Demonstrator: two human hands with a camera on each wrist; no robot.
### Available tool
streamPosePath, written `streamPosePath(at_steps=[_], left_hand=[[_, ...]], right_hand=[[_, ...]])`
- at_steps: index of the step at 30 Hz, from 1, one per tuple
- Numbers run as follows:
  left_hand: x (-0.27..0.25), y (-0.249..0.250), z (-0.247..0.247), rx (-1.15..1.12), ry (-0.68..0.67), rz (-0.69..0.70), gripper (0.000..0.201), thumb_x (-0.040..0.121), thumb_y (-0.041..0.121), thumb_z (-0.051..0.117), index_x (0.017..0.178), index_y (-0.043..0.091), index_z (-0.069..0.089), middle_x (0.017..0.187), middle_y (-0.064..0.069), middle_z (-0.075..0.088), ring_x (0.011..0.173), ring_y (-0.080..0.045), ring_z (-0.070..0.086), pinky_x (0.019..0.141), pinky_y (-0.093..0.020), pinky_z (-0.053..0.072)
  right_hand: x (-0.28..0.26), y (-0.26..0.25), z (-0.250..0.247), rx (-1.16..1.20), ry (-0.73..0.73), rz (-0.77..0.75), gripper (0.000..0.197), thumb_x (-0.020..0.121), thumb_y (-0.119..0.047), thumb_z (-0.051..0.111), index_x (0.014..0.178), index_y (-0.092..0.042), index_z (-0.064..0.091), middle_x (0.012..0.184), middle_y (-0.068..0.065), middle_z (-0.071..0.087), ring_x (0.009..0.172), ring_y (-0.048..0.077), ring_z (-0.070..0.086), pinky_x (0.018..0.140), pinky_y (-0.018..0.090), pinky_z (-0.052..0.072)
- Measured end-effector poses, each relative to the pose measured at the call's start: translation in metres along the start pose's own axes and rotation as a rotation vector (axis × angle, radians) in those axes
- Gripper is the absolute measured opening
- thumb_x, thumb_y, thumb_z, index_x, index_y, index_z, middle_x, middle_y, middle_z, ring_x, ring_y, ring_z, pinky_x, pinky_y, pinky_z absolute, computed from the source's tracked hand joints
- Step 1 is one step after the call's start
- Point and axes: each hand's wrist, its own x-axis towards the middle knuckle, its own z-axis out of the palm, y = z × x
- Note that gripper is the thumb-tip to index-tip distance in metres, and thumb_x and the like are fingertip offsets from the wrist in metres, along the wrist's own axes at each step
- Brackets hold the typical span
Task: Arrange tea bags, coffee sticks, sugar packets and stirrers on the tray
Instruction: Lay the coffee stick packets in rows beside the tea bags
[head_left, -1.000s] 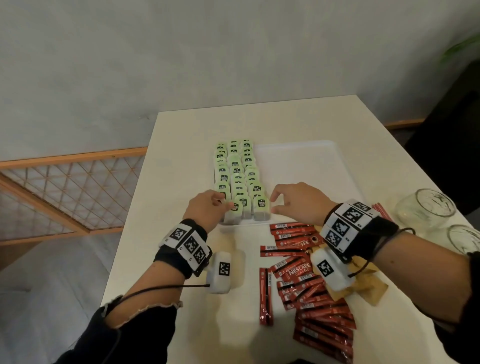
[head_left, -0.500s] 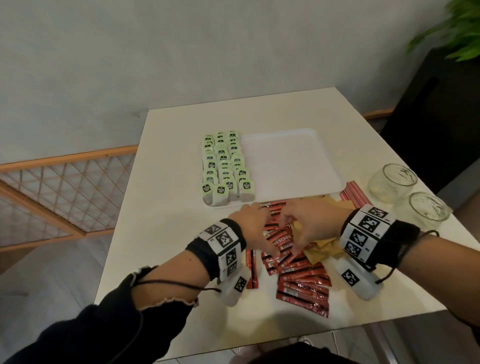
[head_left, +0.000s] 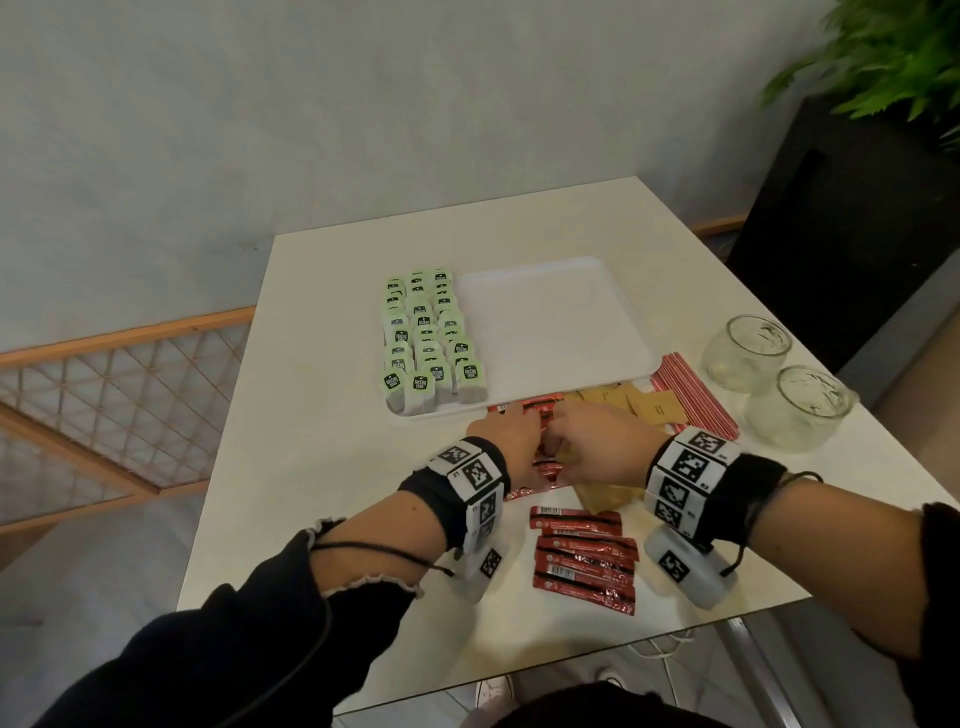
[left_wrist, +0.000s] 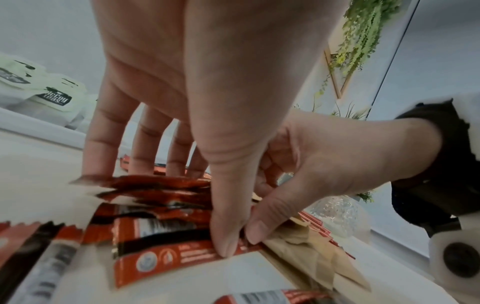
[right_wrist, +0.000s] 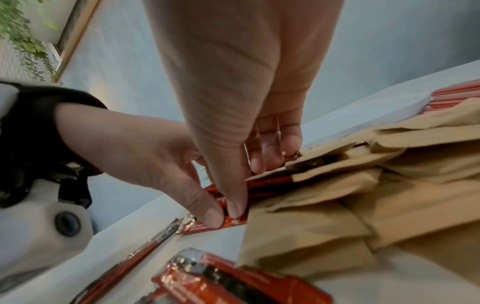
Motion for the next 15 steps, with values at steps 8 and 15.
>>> streamPosePath(at_steps=[8,15], left_hand=[[0.010,-0.002,0.006,-0.031,0.030,0.001,0.061,0.090,0.043,0.062,0.131,0.004,0.042,0.132,-0.016,0.048,0.117,-0.034,0.054,0.087,-0.042,0.047],[0.012,-0.011,0.000,-0.158,-0.028,0.021,0.042,0.096,0.026,0.055,0.127,0.001,0.042,0.116,-0.017,0.063,0.099,-0.032,0.063,0.073,-0.034,0.046]], right_hand=[[0.005,0.004,-0.004,0.020,0.063,0.005,0.011,0.077,-0.033,0.067,0.083,-0.024,0.071,0.090,-0.007,0.064,0.079,0.014,0.060,0.066,0.032,0.051],[0.010,0.006,-0.016,0.122,0.143,0.010,0.008,0.081,-0.031,0.069,0.081,-0.025,0.073,0.086,-0.009,0.057,0.076,0.010,0.055,0.060,0.024,0.042]])
